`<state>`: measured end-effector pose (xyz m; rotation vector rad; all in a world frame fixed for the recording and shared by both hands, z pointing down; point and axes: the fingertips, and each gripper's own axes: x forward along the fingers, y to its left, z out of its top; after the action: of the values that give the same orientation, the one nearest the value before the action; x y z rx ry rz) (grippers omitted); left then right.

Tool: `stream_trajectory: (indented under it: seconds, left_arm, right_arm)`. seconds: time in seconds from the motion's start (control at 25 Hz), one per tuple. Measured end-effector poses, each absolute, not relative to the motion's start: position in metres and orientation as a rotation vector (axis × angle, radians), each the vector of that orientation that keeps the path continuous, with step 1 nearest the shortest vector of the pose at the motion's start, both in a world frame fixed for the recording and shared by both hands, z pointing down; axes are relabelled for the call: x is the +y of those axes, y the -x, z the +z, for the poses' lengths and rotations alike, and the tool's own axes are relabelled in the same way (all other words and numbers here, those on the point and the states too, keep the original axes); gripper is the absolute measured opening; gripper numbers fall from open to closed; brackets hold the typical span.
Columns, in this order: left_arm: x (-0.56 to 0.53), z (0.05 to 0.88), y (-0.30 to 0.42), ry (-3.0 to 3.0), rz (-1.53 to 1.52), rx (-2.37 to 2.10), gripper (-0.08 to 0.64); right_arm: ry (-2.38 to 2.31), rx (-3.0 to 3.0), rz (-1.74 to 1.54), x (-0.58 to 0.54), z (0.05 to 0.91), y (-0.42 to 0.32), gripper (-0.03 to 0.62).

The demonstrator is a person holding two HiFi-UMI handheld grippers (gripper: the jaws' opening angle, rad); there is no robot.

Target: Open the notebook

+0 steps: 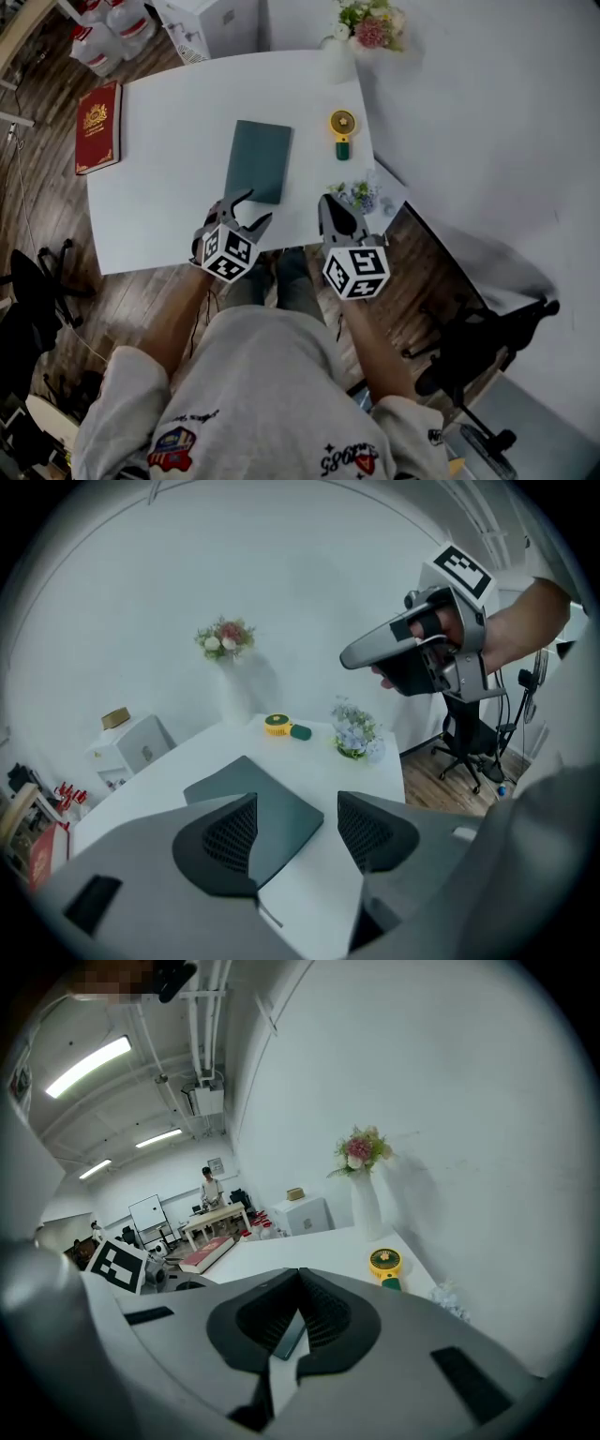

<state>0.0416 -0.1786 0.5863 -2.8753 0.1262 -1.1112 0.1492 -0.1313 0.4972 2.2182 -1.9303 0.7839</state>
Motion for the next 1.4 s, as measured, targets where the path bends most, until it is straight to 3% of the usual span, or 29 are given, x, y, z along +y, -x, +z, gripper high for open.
stream_trajectory:
  seconds: [0.48,1.24,1.4]
  left_arm:
    - [-0.167,0.661,-0.081,2.514,-1.352,0.145,0.245]
    - [-0.167,0.696,-0.106,2.342,-1.43,0.217,0.193]
    - [-0.164,0.699,-0.104,2.371,-1.404,0.264,0.156]
  right_arm:
    - [-2.219,-1.931,0.913,-0.109,0.536,-0.183,-0.009]
    - [-2.161,-1.961,1.035,-0.092,0.568,-0.214,-0.009]
    - [-2.15,-1.969,1.042,-0.093,0.57,-0.215,-0.009]
